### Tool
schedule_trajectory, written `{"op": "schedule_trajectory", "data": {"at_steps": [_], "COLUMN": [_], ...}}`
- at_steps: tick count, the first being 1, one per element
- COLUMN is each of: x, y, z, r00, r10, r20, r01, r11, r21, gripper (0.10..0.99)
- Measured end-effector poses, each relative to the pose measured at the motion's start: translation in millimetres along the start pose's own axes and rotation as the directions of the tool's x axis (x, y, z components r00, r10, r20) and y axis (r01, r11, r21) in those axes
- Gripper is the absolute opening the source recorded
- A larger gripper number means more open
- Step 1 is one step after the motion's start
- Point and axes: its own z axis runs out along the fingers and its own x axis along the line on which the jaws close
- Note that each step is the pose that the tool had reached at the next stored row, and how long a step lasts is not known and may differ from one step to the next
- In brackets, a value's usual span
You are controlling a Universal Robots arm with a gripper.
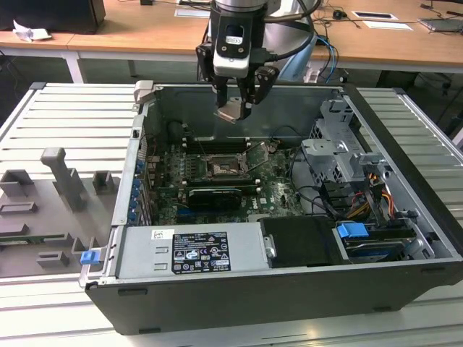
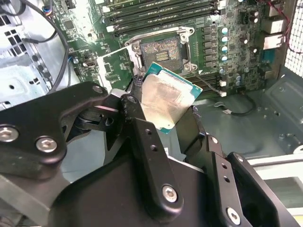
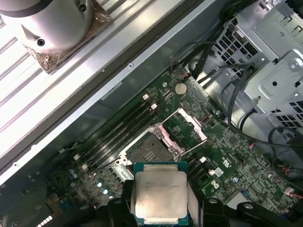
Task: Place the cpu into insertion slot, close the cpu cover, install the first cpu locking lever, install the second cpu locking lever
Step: 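Place the cpu into insertion slot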
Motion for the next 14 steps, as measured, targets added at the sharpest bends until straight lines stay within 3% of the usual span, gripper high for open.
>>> {"op": "schedule_trajectory", "data": {"at_steps": [7, 14], "x": [0.0, -0.1], "y": [-0.2, -0.3], "z": [2.6, 3.9], "r00": [0.9926, 0.9728], "r10": [0.121, 0.231], "r20": [0.0096, 0.0182], "r01": [-0.121, -0.231], "r11": [0.9926, 0.9730], "r21": [-0.003, -0.006], "gripper": [0.529, 0.529]}}
